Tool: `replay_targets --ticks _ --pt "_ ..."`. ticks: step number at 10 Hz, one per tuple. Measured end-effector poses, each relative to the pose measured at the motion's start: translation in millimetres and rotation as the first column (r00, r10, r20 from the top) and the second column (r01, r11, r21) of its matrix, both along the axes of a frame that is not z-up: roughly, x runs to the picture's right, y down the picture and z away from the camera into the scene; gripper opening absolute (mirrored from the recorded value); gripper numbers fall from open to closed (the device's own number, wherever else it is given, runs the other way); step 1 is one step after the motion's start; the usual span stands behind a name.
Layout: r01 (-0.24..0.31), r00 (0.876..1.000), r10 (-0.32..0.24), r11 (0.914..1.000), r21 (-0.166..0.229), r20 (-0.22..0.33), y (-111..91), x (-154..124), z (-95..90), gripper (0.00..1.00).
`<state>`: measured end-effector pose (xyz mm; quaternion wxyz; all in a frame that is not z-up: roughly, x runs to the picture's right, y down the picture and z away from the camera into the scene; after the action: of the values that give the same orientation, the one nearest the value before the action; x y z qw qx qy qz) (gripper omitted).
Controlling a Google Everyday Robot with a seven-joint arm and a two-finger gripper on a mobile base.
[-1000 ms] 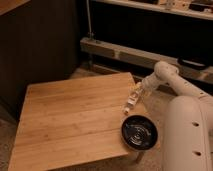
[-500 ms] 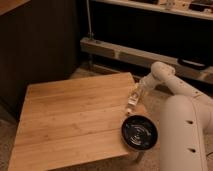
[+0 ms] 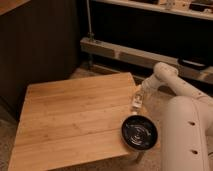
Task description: Place the bottle in the ceramic bowl
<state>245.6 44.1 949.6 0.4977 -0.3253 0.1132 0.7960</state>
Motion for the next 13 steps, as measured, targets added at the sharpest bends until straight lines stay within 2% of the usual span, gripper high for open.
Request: replay_targets --ticks 2,4,6,9,11,13 --pt "-0.037 0.999 0.037 0.9992 -0.012 -0.003 -1 29 -29.4 0.00" --pt "-0.044 0.999 0.044 0.9990 -0.006 -0.006 -7 46 -59.0 0.00" --pt "-0.053 0.999 0.053 0.9985 -0.012 -0.011 -6 59 -75.5 0.00" --pt "-0.081 0.997 0.080 0.9959 -0.041 -0.017 7 74 -91.6 0.00" --pt "-0.099 0.995 0.099 0.9933 -0.058 -0.014 26 87 -108.6 0.00" --pt "-0.094 0.995 0.095 0.9949 -0.036 0.025 39 80 -126.0 0.00"
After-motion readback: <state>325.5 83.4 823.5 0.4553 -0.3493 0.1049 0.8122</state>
